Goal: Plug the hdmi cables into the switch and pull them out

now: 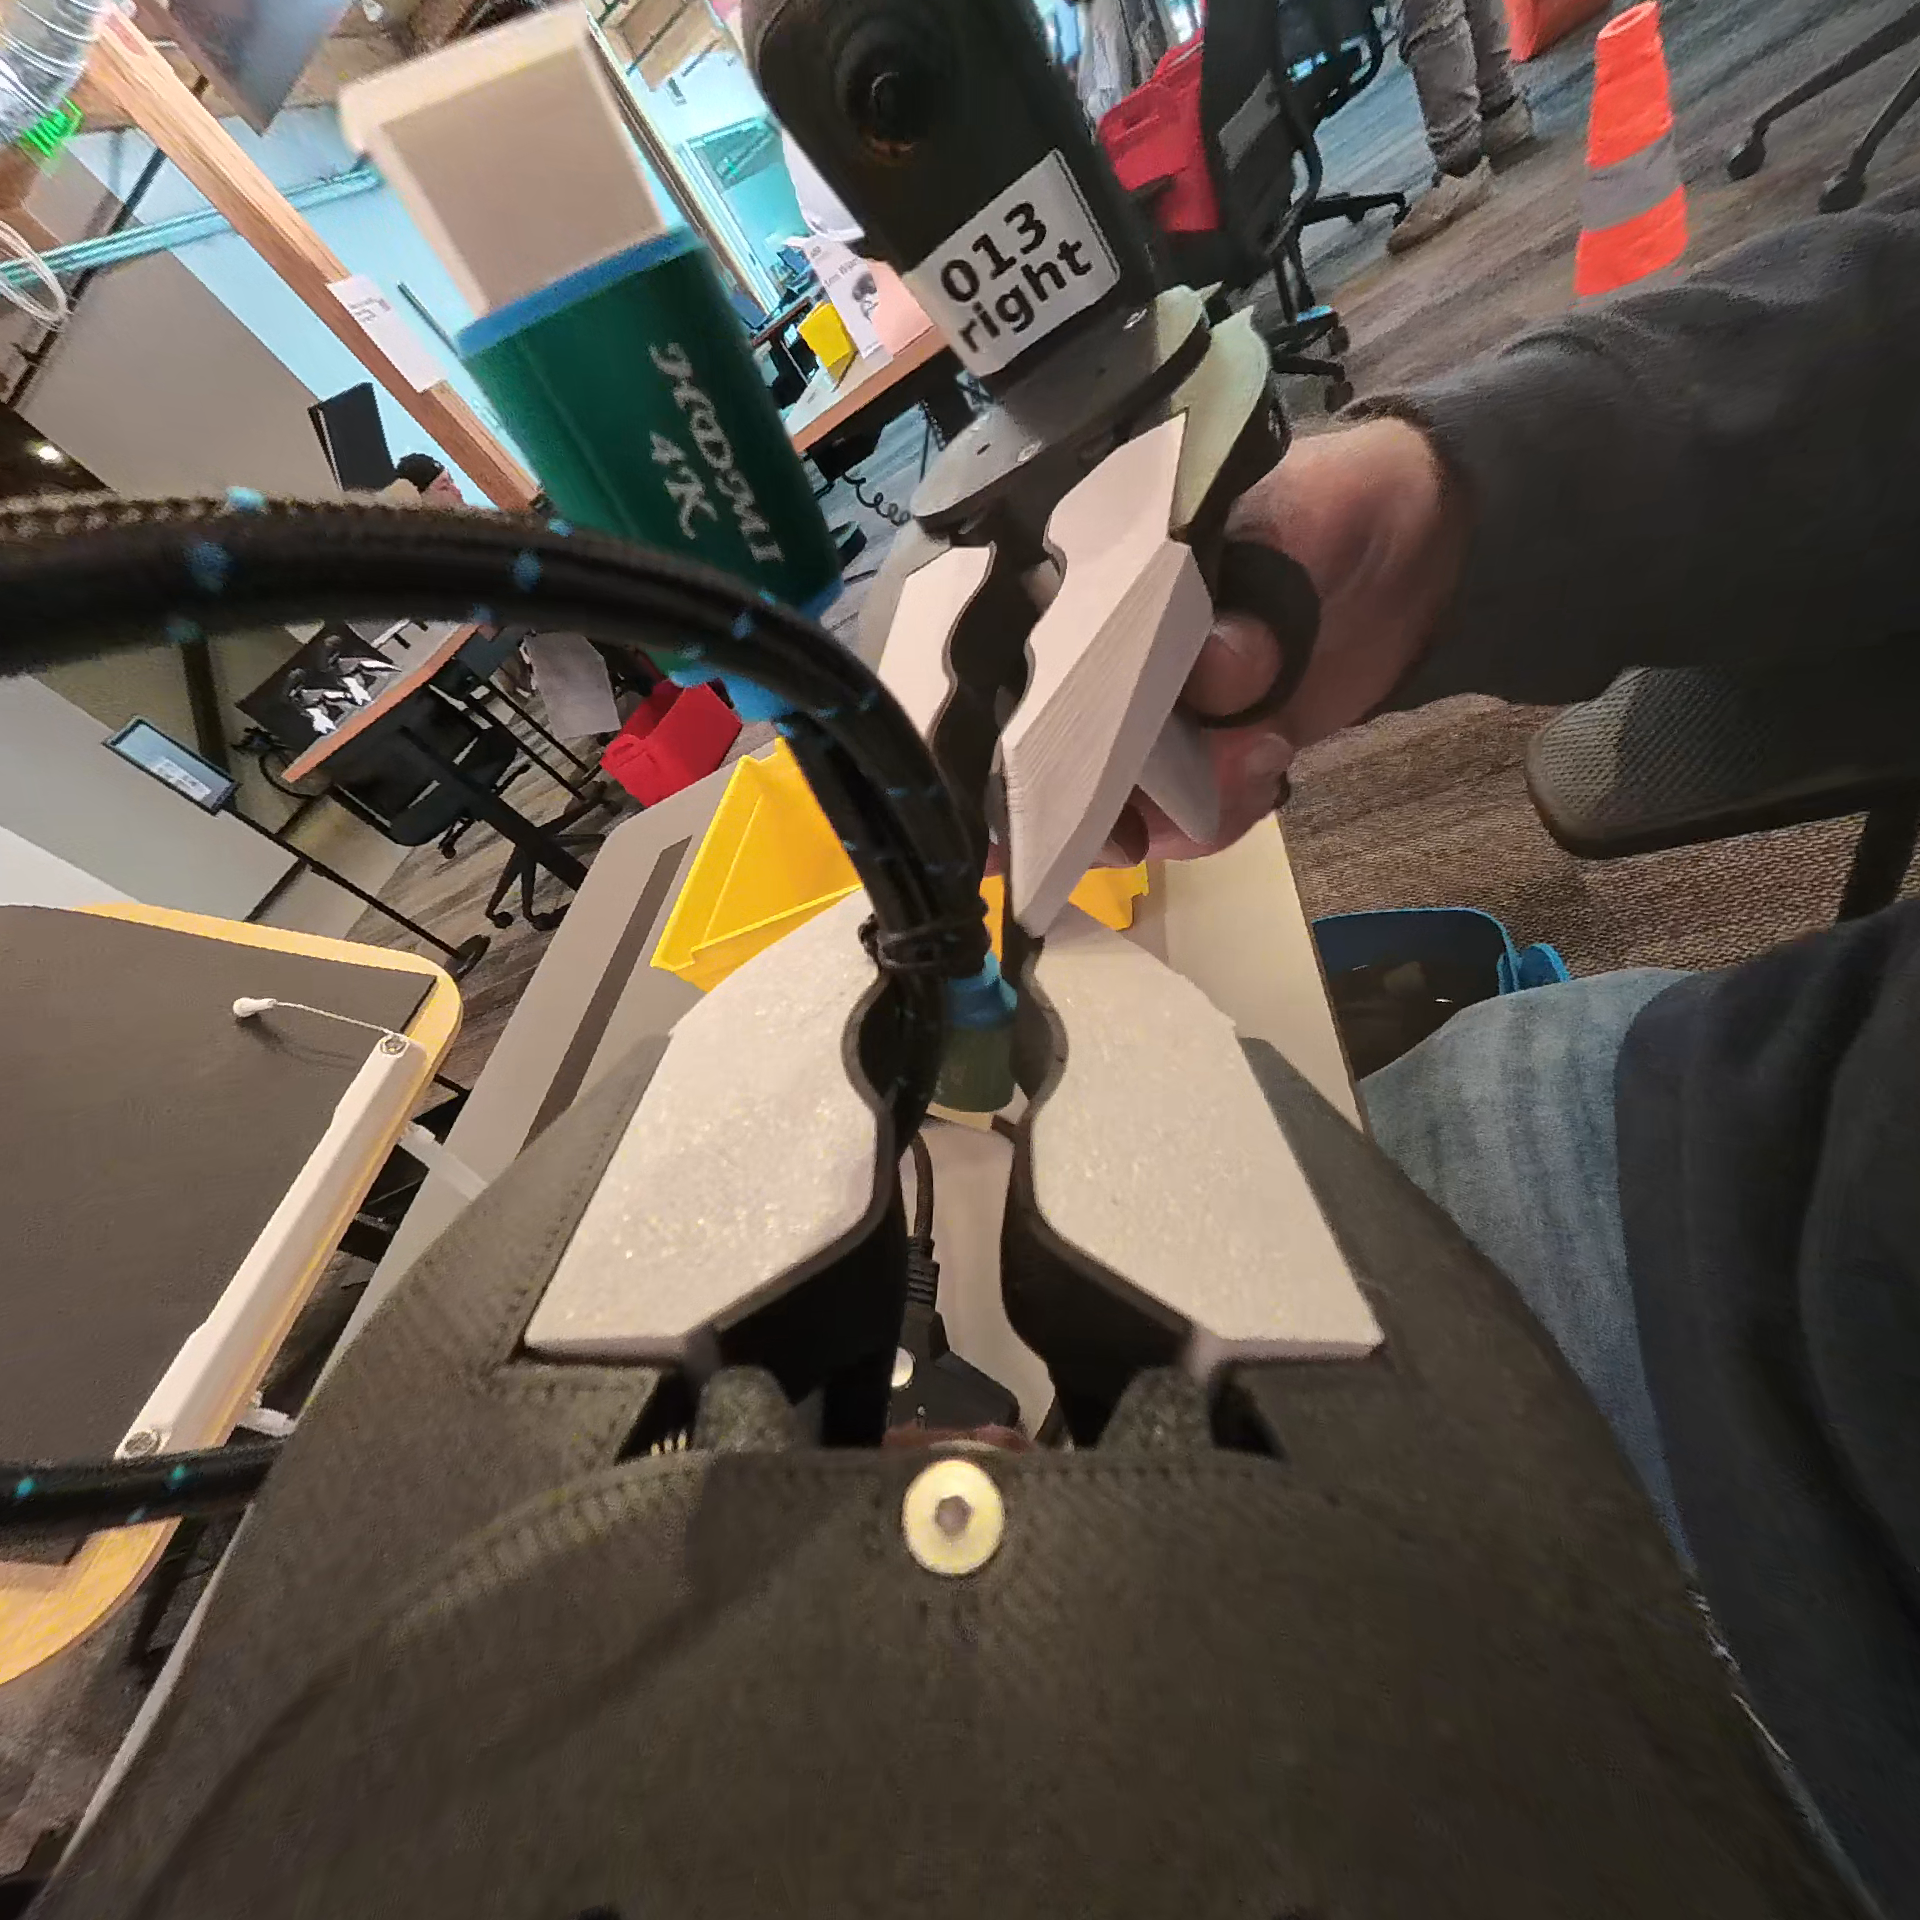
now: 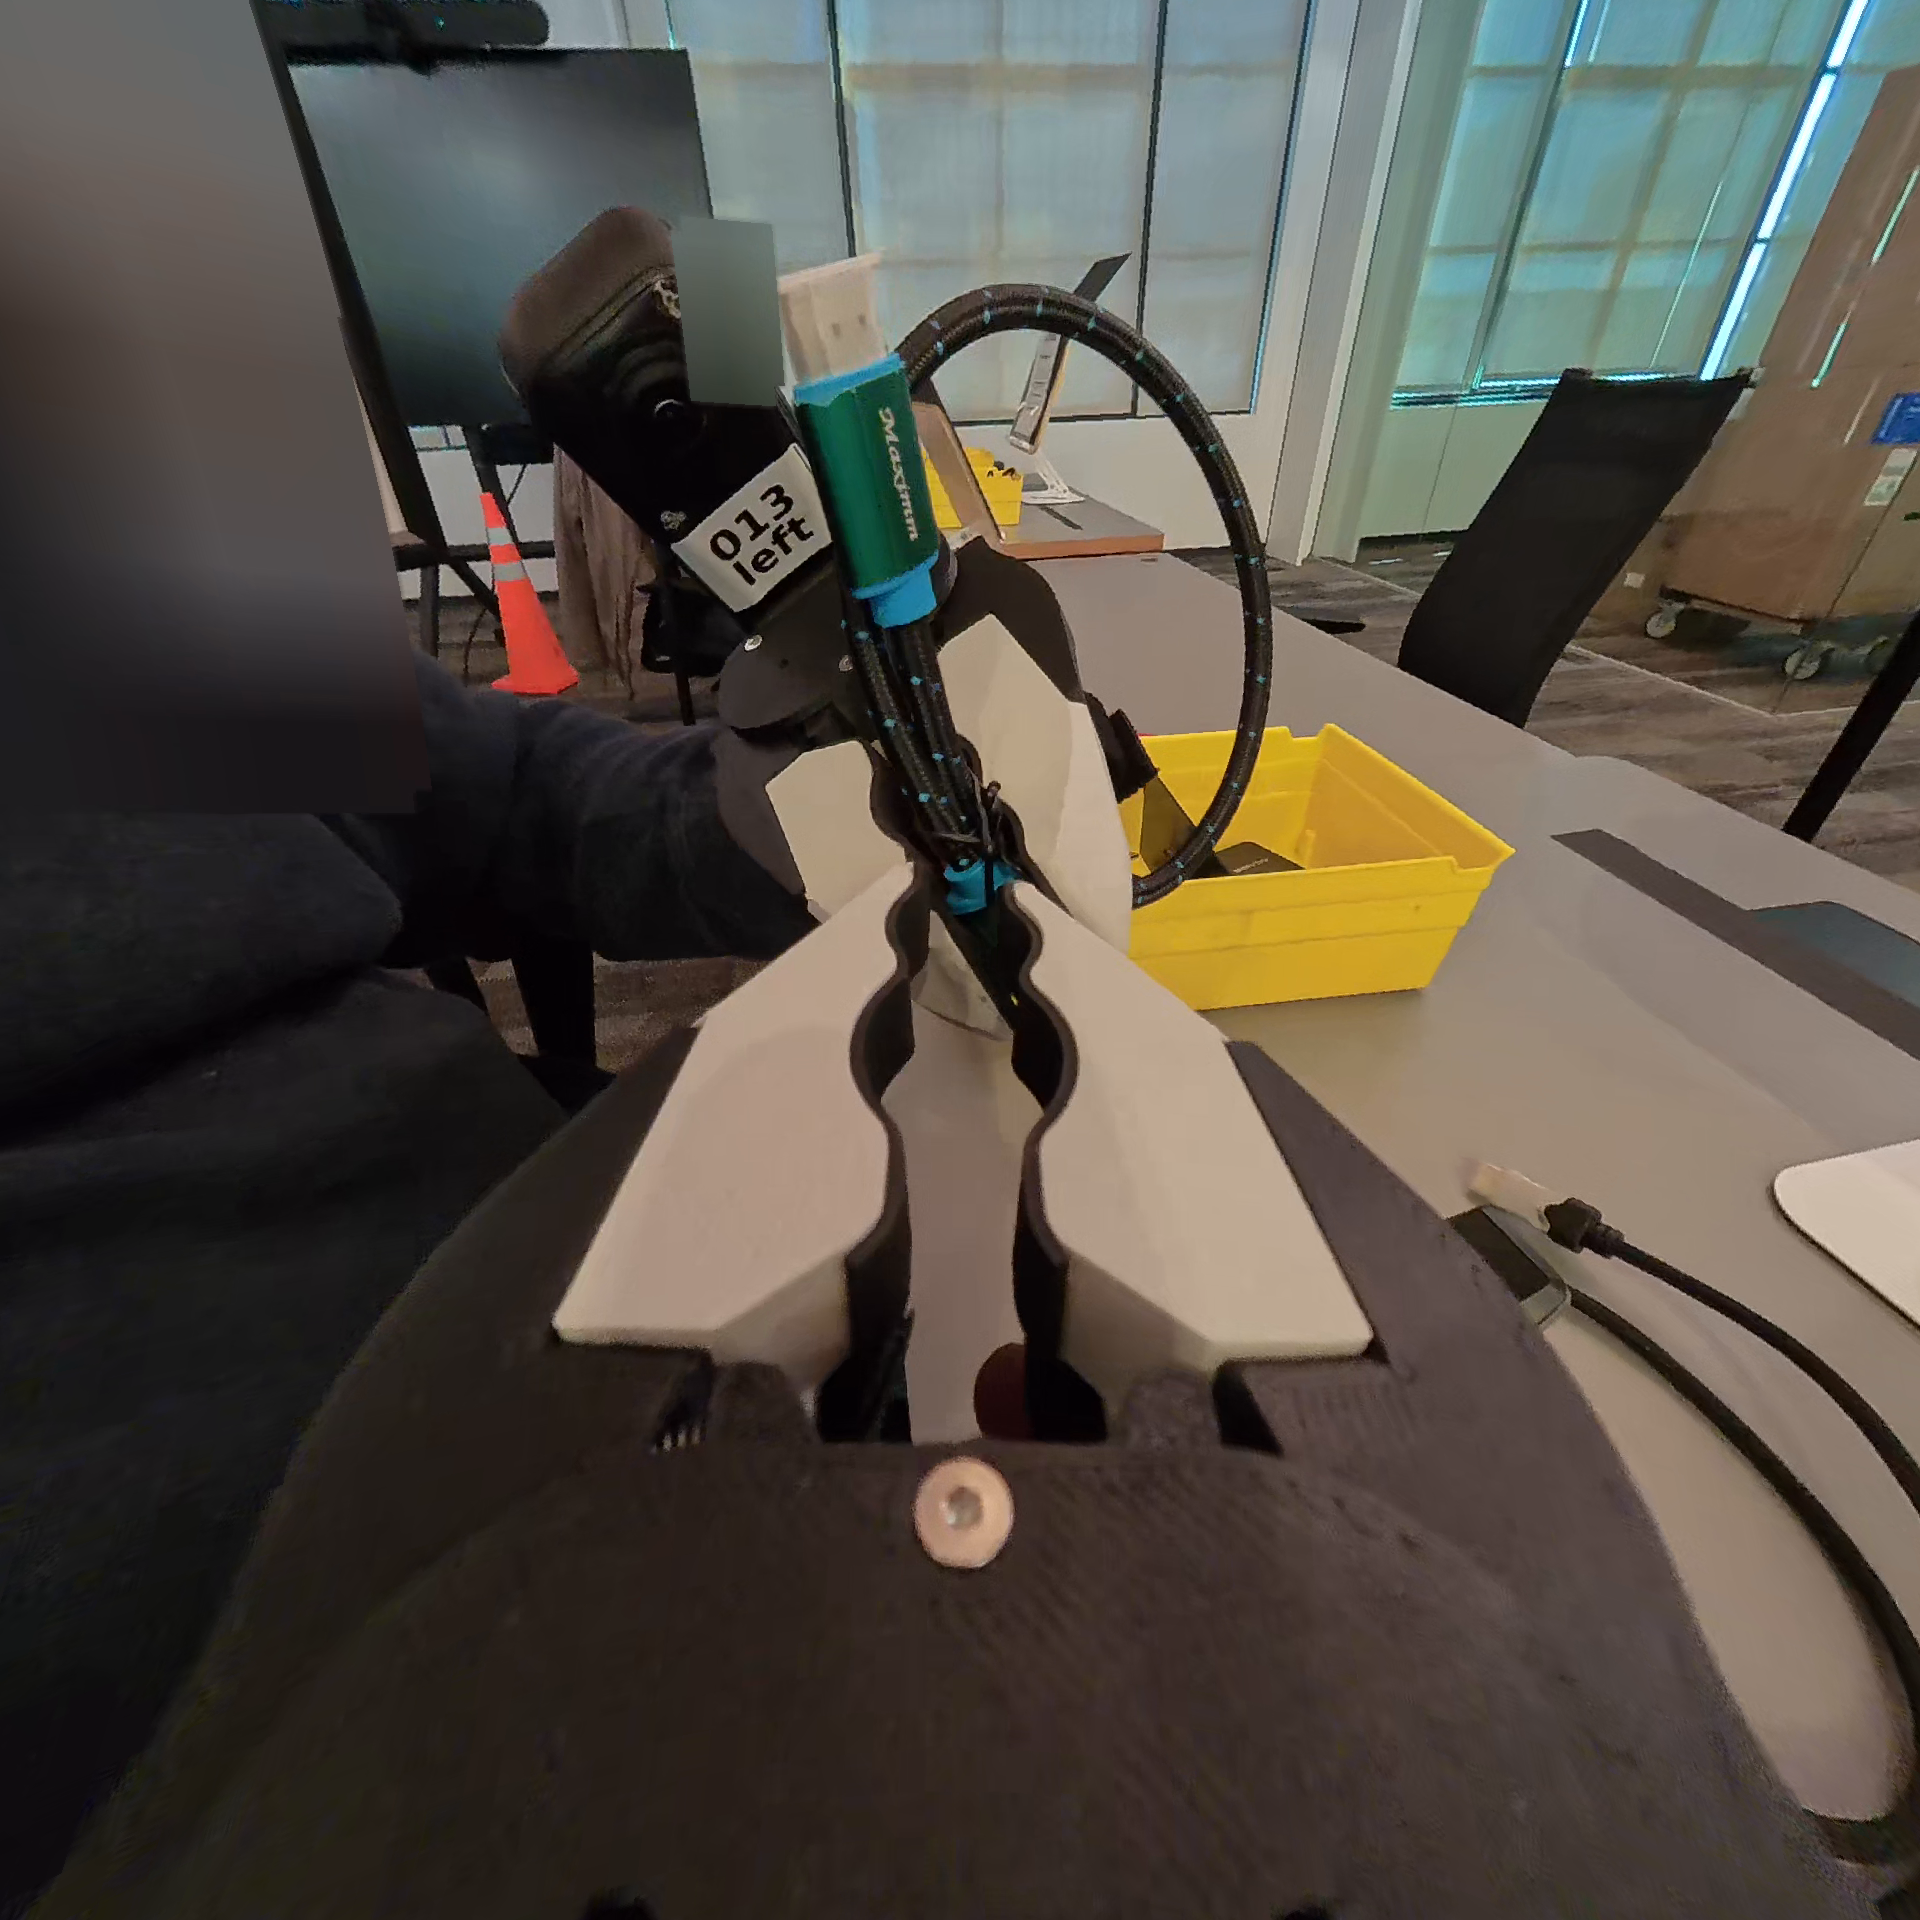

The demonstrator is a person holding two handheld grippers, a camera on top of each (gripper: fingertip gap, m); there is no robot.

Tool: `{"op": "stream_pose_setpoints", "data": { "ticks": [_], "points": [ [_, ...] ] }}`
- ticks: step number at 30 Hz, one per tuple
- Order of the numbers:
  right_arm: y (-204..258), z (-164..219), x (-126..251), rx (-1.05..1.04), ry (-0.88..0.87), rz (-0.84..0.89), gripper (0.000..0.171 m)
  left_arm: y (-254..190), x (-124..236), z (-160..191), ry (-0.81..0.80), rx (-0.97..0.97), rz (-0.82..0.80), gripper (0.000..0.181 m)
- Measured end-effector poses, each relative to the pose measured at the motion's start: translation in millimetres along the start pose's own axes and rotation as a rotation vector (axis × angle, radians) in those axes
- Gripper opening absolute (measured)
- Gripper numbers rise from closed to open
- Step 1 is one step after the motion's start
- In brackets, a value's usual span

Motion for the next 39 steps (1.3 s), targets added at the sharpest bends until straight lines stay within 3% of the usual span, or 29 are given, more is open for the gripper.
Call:
{"op": "stream_pose_setpoints", "data": {
  "ticks": [12,28,39],
  "points": [
    [3.6,-3.7,-2.1,0.110,0.041,0.057,0.000,0.1,0.3,-1.0,0.010,-0.011,0.007,0.017],
    [0.0,0.0,0.4,-0.036,-0.116,0.045,0.000,-0.3,0.8,-2.5,0.024,-0.112,-0.061,0.017],
    [1.9,0.6,-0.9,0.000,-0.136,0.046,0.000,-1.2,0.4,-3.6,0.011,-0.088,-0.051,0.017]
  ]
}}
Point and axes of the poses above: each gripper's, where its closed fingertips meet, x back along the fingers, z out of its underside, y = z × x across the jaws, the point moved 8 cm from there along x, back along the fingers, and after that the axes turned 9 degrees about -z, right-handed, at the moved point
